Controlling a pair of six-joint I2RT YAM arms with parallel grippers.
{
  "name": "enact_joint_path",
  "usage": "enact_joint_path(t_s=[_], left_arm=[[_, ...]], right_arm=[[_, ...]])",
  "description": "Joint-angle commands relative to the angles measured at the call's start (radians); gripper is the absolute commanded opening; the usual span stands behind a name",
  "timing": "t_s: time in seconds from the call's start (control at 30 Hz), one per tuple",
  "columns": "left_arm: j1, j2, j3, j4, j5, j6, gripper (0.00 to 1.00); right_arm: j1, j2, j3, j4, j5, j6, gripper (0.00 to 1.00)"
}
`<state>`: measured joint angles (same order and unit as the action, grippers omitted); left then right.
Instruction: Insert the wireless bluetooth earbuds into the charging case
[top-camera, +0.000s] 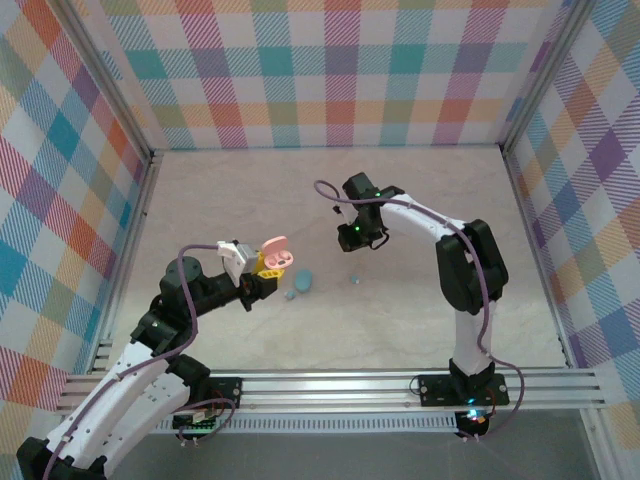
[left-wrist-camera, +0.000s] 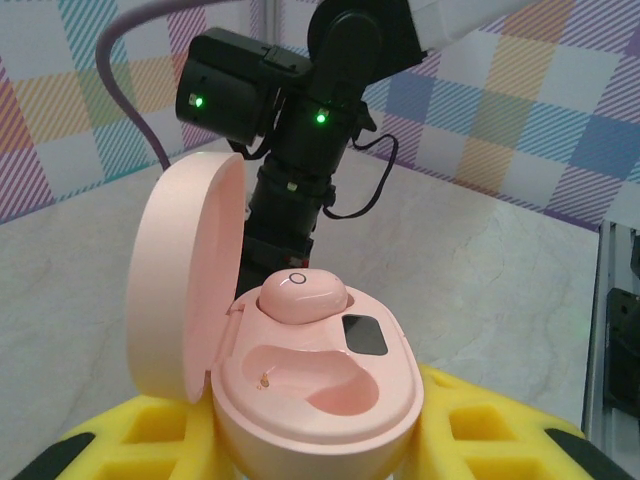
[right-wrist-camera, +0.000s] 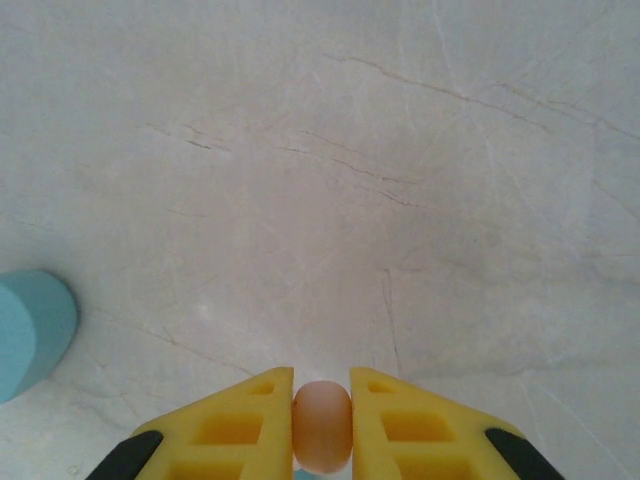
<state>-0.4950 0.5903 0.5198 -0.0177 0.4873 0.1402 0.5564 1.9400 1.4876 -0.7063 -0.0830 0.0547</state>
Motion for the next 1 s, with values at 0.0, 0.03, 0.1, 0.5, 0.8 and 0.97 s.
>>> enact_joint_path(t_s=[0.0, 0.03, 0.1, 0.5, 0.8, 0.97], left_arm=[[-0.004, 0.018, 0.0, 0.078, 0.029, -0.024, 0.25], [-0.003, 0.028, 0.003, 0.086, 0.032, -0.025, 0.25], [-0.004, 0.051, 0.012, 0.105, 0.037, -0.028, 0.25], [-0.024, 0.202, 0.07, 0.202, 0.05, -0.03, 0.23], [-0.085, 0.249, 0.105, 0.222, -0.062, 0.005, 0.22], [-0.108, 0.252, 0.098, 0.258, -0.107, 0.013, 0.22]], right_arm=[[0.0, -0.122, 0.012, -0.05, 0.02, 0.029, 0.18], [0.0, -0.152, 0.012, -0.059, 0.028, 0.033, 0.18], [0.002, -0.223, 0.009, -0.075, 0.044, 0.043, 0.18], [0.186, -0.488, 0.131, -0.199, 0.272, 0.047, 0.17], [0.33, -0.473, 0.231, -0.153, 0.212, 0.16, 0.16], [0.381, -0.443, 0.248, -0.115, 0.167, 0.201, 0.16]])
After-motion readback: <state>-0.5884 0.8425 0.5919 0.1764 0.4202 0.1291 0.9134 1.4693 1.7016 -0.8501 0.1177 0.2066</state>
